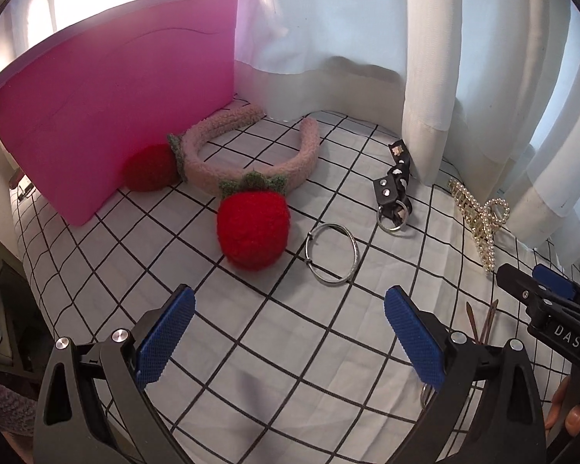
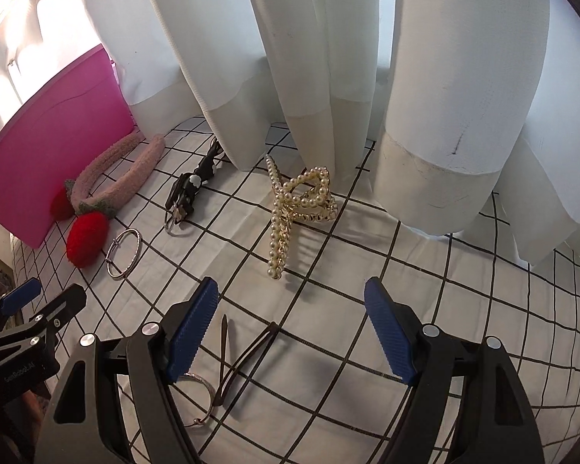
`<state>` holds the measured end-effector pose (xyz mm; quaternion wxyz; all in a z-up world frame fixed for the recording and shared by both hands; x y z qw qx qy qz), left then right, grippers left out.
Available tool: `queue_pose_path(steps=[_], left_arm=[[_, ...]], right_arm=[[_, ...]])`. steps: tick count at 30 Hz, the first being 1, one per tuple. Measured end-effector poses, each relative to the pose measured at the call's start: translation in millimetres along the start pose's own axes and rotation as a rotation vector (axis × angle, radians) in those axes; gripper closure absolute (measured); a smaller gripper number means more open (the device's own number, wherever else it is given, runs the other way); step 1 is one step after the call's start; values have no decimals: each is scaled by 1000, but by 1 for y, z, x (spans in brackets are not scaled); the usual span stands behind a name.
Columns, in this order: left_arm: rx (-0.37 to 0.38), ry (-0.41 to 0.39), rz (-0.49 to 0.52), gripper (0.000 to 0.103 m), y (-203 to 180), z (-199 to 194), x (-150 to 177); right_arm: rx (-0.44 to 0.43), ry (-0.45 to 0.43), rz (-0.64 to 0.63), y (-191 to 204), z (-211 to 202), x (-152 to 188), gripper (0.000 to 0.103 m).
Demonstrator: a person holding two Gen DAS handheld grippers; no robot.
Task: Organize jewelry
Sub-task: 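Move left tool to the pink headband while right tool approaches the pearl hair clip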
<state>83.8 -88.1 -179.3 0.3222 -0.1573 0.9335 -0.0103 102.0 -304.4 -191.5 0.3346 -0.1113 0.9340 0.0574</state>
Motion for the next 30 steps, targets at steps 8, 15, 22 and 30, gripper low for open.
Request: queue_pose_path(steps=[8, 15, 22, 30], left_arm=[[-34, -53, -39, 6, 32, 22, -43], [-26, -12, -81, 6, 48, 48, -68], [-50, -11, -97, 6, 60, 70, -90], [-72, 26, -89, 6, 65, 90, -100]], right_arm=[[7, -6, 26, 4, 20, -7, 28], [40, -1, 52, 6, 32, -14, 28], [83, -1, 51, 11, 45, -24, 28], [123, 18, 38, 19, 61, -28, 28]])
Point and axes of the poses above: each gripper's, at about its wrist camera, not at the fingertips, and z roughly the way its jaws point, y to its left, x to its underside, the point moved 6 cm from there along z, roughly the way its jaws point, and after that the axes turned 8 degrees about -z, right-handed, at the moved point
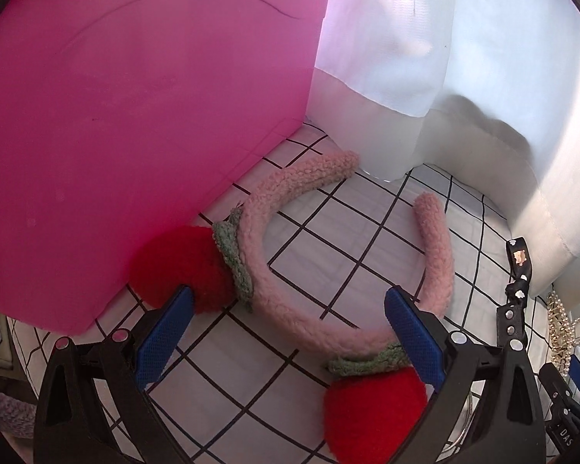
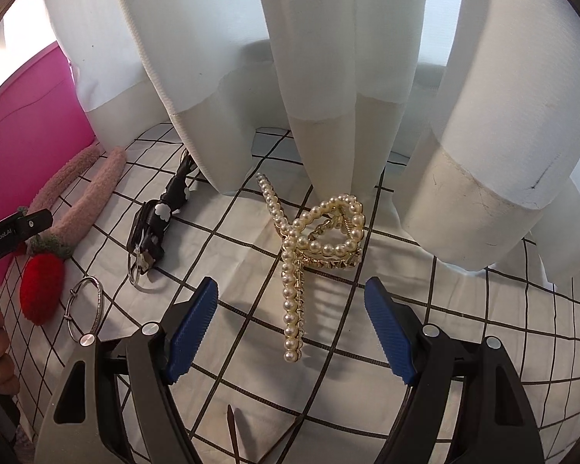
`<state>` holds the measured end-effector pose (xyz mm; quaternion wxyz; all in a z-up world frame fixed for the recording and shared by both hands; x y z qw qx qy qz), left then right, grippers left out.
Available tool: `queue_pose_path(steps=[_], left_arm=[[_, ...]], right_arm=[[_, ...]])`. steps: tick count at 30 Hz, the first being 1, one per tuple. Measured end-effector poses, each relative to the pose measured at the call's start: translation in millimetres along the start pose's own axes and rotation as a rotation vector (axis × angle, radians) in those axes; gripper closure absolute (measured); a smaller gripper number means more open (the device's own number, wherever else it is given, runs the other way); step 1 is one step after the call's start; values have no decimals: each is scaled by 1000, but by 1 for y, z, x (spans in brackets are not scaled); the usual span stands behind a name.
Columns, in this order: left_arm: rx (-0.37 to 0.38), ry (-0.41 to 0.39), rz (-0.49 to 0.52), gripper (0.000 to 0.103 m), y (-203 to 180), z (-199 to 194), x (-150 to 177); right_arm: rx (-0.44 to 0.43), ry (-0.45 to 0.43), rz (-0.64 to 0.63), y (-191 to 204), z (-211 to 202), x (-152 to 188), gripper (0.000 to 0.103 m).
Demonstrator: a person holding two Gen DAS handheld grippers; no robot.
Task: Organize jewelry
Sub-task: 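Move left tool to the pink headband while right tool approaches the pearl hair clip, then close left tool on the headband while right tool grasps the pearl clip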
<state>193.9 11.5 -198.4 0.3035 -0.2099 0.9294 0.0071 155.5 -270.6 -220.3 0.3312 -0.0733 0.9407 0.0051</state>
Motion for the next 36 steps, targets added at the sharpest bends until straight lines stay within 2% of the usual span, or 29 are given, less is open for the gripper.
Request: queue_pose_path(steps=[7, 14, 21, 25, 28, 29, 31, 32, 33, 34, 35, 36], left_arm=[[-33, 5, 67, 6, -4, 7, 3], [-78, -8, 72, 6, -9, 18, 2], [-105, -3, 22, 5, -11, 27, 0], [-63, 49, -39, 9, -5, 28, 7], [-51, 46, -19, 25, -9, 23, 10], [-41, 44, -8, 35, -12, 20, 11], [-30, 44, 9, 49, -16, 18, 12], [-28, 41, 11, 61, -16, 17, 13], [-30, 39, 15, 73, -16, 16, 12], [-24, 40, 15, 78, -15, 16, 12], [-22, 39, 17, 88, -15, 15, 12], [-19, 39, 20, 92, -14, 15, 12]], right_arm=[[28, 1, -7, 11, 10, -6, 28], [51, -6, -7, 21, 20, -12, 28], [60, -19, -6, 27, 21, -13, 28], [52, -24, -7, 25, 16, -8, 29], [45, -26, -14, 25, 14, -6, 29], [42, -28, -16, 23, 12, -5, 31], [34, -34, -26, 25, 10, -4, 37], [31, -40, -31, 26, 8, -3, 47], [21, -45, -36, 27, 6, -2, 52], [9, -49, -42, 29, 4, -2, 61], [-9, -52, -52, 32, 3, -2, 72], [-25, -54, -61, 36, 2, -2, 78]])
Point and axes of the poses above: each gripper's, at about its wrist camera, not at the fingertips, and z roughly the way its jaws point, y to its left, x to its underside, the point moved 6 cm from there along z, roughly the way its jaws point, and after that the axes turned 8 degrees about -z, right-handed, at the moved point
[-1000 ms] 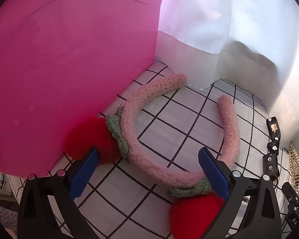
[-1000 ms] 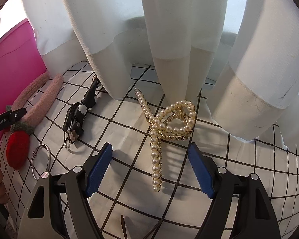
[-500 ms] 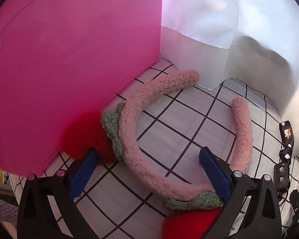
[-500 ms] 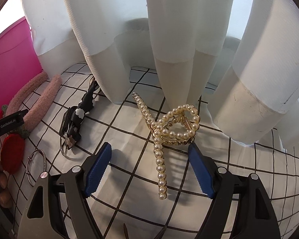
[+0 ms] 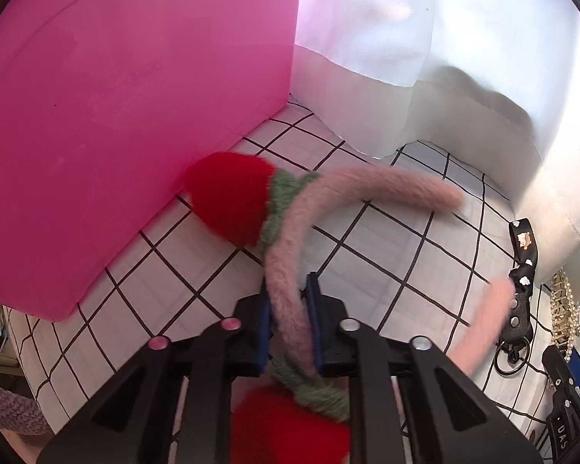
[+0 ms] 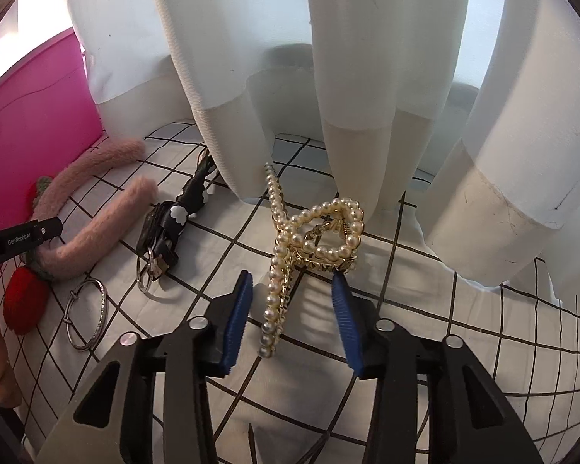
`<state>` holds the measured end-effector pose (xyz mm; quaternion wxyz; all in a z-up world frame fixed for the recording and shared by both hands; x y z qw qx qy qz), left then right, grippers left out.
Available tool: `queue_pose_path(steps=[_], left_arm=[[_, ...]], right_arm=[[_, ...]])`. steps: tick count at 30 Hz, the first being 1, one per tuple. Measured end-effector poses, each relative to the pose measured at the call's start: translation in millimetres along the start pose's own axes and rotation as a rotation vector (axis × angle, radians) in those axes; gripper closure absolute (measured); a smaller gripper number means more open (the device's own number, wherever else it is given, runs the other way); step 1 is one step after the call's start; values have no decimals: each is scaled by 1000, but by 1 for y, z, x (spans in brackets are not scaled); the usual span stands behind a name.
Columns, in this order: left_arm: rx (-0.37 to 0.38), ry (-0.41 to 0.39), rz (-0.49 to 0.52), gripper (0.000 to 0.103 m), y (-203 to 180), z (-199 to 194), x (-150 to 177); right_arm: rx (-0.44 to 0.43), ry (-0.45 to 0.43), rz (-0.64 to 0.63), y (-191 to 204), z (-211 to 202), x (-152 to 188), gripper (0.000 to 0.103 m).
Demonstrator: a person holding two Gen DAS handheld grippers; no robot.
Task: Organize jewelry
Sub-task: 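Close left tool on the headband while right tool grasps the pearl clip, then carry the headband and pearl clip with both tools over the tub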
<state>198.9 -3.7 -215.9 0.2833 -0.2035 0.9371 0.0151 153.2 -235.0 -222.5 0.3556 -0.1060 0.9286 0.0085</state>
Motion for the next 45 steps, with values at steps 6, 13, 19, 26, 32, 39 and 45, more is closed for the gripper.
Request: queue_pose_path(steps=[6, 13, 19, 26, 32, 39, 45], left_arm=[[9, -15, 6, 94, 8, -7, 3], [11, -35, 6, 94, 16, -31, 14], [19, -41, 16, 94, 15, -49, 18], [22, -56, 34, 94, 14, -87, 25], [33, -67, 40, 94, 9, -125, 28], [53, -80, 53, 94, 3, -171, 35], [63, -109, 60, 94, 2, -210, 31]], right_arm=[[-32, -28, 2, 6, -10, 6, 95], [-58, -77, 21, -6, -39, 10, 95], [-109, -86, 82, -24, -64, 17, 96], [-119, -84, 75, -40, -94, 25, 96], [-135, -68, 75, -53, -116, 22, 96], [-147, -70, 52, -60, -146, 17, 96], [-168, -104, 18, -62, -175, 1, 96]])
Point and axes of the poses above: each gripper's, at about its wrist camera, not at the fingertips, and z roughly the way its jaws point, y to its left, x to its underside, the point moved 6 cm from there along z, roughly the way its jaws point, and after that the axes turned 8 degrees about -z, right-handed, at the moved point
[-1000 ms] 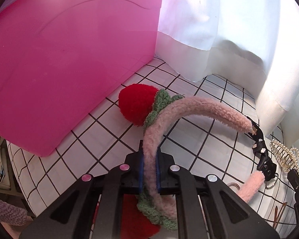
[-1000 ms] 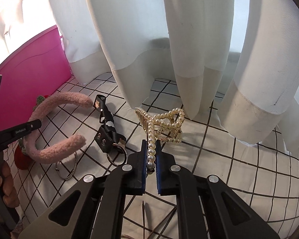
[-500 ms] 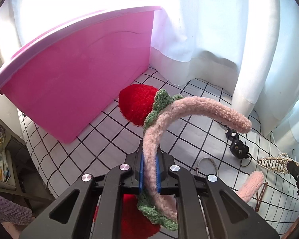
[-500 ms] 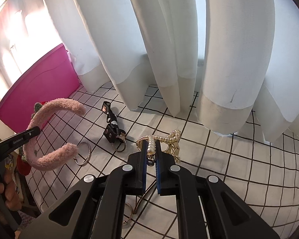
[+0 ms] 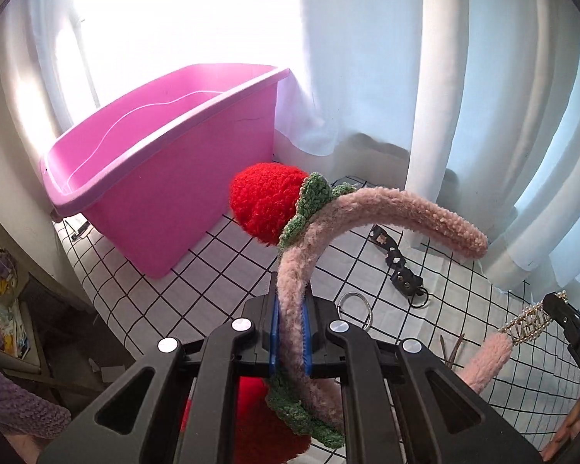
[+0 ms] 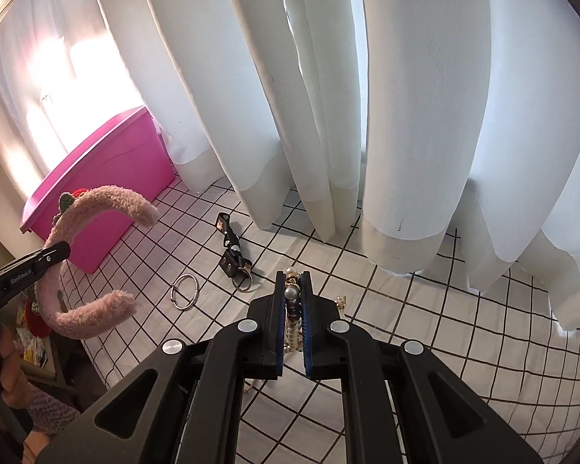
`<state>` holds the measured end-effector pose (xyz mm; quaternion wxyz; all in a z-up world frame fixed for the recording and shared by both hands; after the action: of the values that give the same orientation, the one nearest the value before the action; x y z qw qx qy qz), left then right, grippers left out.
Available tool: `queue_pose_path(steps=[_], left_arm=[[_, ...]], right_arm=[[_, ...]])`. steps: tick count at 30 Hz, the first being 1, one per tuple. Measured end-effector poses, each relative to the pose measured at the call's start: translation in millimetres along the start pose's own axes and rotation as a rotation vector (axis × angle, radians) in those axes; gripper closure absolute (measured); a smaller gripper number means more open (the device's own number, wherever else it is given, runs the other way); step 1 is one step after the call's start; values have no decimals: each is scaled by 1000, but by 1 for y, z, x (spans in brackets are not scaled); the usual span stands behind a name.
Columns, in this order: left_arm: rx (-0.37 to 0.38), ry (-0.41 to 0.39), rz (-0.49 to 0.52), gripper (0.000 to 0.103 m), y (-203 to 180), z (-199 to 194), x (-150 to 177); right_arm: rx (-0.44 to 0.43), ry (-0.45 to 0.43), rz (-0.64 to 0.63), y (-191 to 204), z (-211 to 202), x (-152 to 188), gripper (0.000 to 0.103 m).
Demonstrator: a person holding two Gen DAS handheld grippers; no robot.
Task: Organize jewelry
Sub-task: 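Carry the headband and pearl clip with both tools over the tub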
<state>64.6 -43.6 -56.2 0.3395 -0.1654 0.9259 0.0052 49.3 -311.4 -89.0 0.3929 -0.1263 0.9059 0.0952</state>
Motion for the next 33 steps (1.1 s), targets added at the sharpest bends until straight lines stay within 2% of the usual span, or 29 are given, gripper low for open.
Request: queue_pose_path(steps=[10, 18, 25, 33], left_arm=[[-9, -69, -47, 94, 12, -47, -30], [3, -130, -63, 94, 43, -63, -81], [2, -156, -53, 94, 93, -56, -132], [-31, -140, -86, 93, 166, -23, -179]], right_arm=[[-67, -74, -85, 29, -26, -48, 96], [-105, -167, -139, 79, -36, -108, 96], [-148, -237, -186, 146, -28, -171, 96], [-219, -277, -270, 234, 2, -241, 96]])
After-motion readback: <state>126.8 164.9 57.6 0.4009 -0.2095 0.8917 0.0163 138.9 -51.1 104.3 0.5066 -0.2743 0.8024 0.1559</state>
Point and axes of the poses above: each gripper's, at about its wrist camera, not at the fingertips, and z roughly the way its jaws point, y to its left, x to its underside, the point moved 6 cm from there along z, roughly the way its jaws point, and after that the axes turned 8 degrees about -z, right-handed, at the moved point
